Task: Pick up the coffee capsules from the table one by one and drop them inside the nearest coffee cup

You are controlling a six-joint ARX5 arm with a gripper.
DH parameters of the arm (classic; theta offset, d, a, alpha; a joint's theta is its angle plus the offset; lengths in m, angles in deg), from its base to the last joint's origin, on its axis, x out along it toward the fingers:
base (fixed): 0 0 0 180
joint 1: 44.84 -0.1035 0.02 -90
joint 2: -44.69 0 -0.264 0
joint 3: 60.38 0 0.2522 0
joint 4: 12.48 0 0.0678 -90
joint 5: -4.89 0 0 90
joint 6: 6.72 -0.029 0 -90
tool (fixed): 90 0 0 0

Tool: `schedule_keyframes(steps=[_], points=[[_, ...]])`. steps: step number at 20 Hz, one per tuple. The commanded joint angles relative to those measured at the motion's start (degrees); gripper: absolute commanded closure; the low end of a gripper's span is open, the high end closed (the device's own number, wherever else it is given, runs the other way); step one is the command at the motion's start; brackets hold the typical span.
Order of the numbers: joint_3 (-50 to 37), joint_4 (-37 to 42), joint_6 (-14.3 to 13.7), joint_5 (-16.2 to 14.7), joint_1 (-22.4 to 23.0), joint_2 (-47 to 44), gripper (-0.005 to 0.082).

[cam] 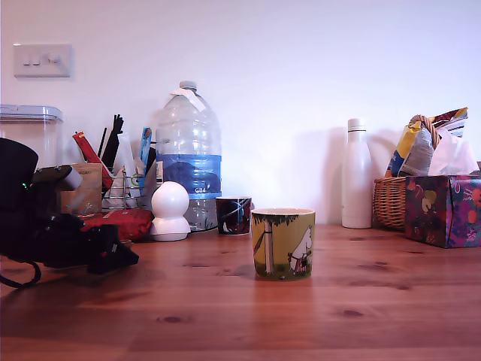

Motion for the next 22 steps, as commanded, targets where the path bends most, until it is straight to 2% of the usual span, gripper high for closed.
schedule_keyframes(steps=[1,2,3,12,18,22], points=[[-0.02,-0.70,-0.76,-0.15,-0.04,-1.36,0.0501],[0.02,-0.68,-0.79,-0.15,-0.04,-1.36,0.0581],[0.13,-0.70,-0.81,-0.11,-0.04,-1.36,0.0624],[0.57,-0.74,-0.22,-0.15,-0.04,-1.36,0.0630],[0.52,-2.12,0.07,-3.17,-0.04,2.16,0.0630],[-0.07,-7.80,0.00,-5.07,0.46,9.42,0.0629]])
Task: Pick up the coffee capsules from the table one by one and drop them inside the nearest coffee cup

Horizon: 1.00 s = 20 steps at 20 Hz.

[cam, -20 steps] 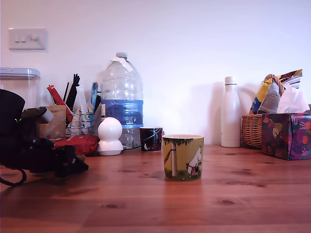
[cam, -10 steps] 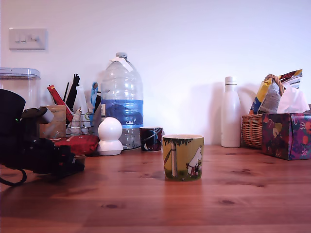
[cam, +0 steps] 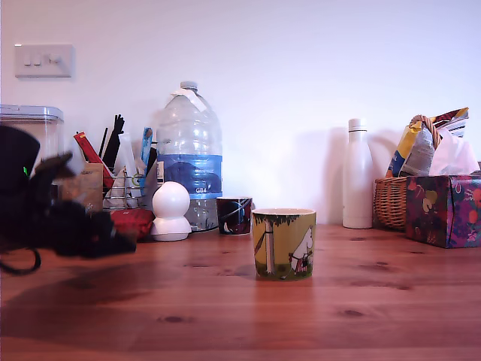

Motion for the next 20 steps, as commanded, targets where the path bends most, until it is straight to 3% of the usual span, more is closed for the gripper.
schedule_keyframes(steps=[1,11,20], points=[[-1.27,-0.74,0.20,-0.50,0.79,5.09,0.0630],[-12.28,-6.36,0.15,-0.52,7.06,26.77,0.0642],[-13.05,-18.93,0.37,-1.95,15.54,37.09,0.0678]])
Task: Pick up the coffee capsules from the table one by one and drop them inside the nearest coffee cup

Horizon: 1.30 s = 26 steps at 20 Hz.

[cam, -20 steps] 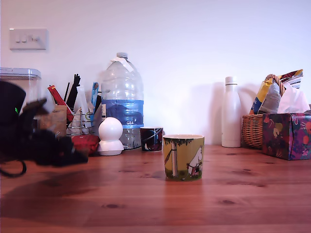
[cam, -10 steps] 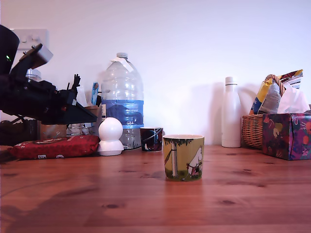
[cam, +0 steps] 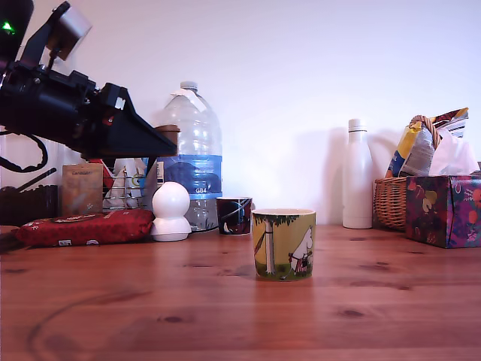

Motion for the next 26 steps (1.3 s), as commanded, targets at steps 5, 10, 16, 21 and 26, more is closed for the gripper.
schedule_keyframes(steps=[5,10,16,21,26], points=[[-1.07,-1.01,0.28,-0.24,2.73,2.60,0.0678],[1.42,-3.28,1.44,0.00,4.81,2.60,0.0678],[12.13,-14.84,-0.28,2.14,8.33,0.07,0.0678],[23.47,-24.76,-2.51,2.91,9.97,-7.41,0.0677],[34.91,-34.82,-5.22,4.52,11.45,-15.15,0.0677]])
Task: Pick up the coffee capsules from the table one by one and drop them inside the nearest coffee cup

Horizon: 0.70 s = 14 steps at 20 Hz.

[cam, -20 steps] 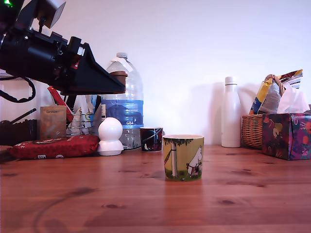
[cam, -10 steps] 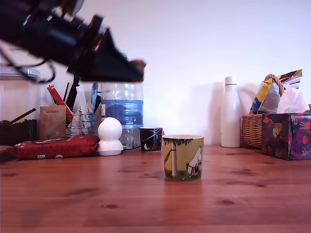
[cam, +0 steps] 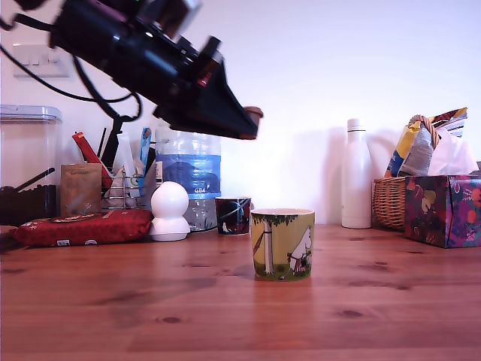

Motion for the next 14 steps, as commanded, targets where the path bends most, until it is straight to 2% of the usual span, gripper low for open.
schedule_keyframes(steps=[1,9,14], points=[[4.04,-2.56,-0.46,0.35,0.63,-2.78,0.0677],[23.74,-21.51,-2.05,3.19,2.49,-16.66,0.0674],[32.37,-30.71,-3.34,7.54,3.39,-23.91,0.0674]])
